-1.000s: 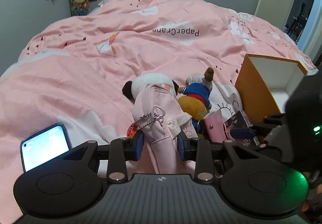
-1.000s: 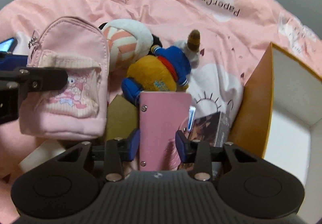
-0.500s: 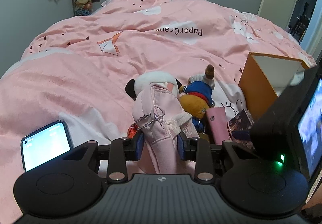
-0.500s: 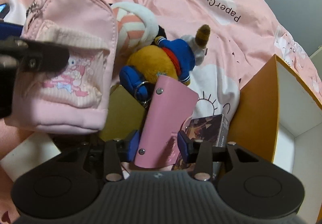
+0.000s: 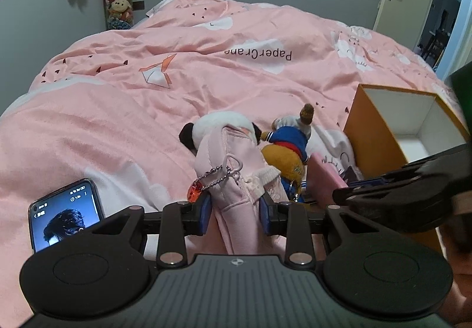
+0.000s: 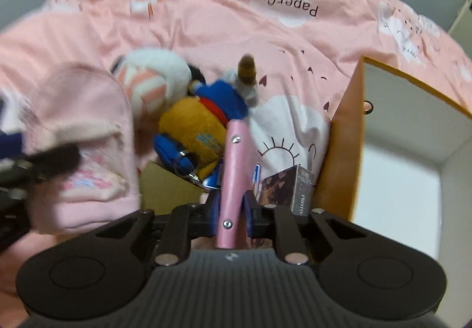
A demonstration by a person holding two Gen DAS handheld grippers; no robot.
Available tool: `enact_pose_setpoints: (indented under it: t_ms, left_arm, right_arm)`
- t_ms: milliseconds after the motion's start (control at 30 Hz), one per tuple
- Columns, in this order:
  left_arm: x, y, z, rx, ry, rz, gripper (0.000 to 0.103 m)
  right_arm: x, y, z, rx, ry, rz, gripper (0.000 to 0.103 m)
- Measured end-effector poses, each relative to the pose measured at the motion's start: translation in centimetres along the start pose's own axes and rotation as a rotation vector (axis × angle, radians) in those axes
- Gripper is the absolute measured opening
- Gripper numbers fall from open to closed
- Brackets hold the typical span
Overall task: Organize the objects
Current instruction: 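Grasp the pink wallet with the right gripper while the left gripper holds the backpack, then carry both pink items into the box and open both grippers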
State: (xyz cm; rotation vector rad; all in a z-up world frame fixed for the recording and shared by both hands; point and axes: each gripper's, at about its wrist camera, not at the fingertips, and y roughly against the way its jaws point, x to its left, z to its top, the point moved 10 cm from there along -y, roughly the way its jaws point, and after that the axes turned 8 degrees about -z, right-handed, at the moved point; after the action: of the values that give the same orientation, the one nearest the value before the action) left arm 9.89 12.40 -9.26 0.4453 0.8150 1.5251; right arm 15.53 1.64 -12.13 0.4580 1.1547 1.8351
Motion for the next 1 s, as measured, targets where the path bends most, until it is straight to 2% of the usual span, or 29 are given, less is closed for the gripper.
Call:
enact_pose_setpoints:
  t_ms: [233,400,633,833,900,1000]
  left_arm:
    - [-2.1,2.1,1.3,-0.058,-0.004,-0.045,0.035]
    - [-5.1,4.0,2.4,-0.098,-0.004,-0.120,0.035]
    - [-10.4,5.3,4.4,-0.123,0.025,-0.295,0.035]
    - [-16.6,4.0,4.6,-0.093,-0.048,-0.411,0.035]
    - [-18.5,2.7,4.0,-0.062,-0.081,-0.425,0.035]
    - [-20.4,-0.1,2.7,0.001,-0.145,-0.381,0.035]
  right_arm:
    - [-1.4,4.9,0.7,-0.043,-0.141,0.192,0.016]
    - [-3.9,9.2,1.3,-0.132,-0.223,0.255,0.016]
    - [-10.4,14.1,0.2,-0.271,-0.333,0.168,0.016]
    - [-16.1,13.5,-3.1,-0.252,-0.481,0.086,0.016]
    - [-17.5,12.9,-4.2,-0.241,-0.519,0.065,0.016]
    - [-19.0,11.8,-5.6,-0.223,-0.553,0.032,0.016]
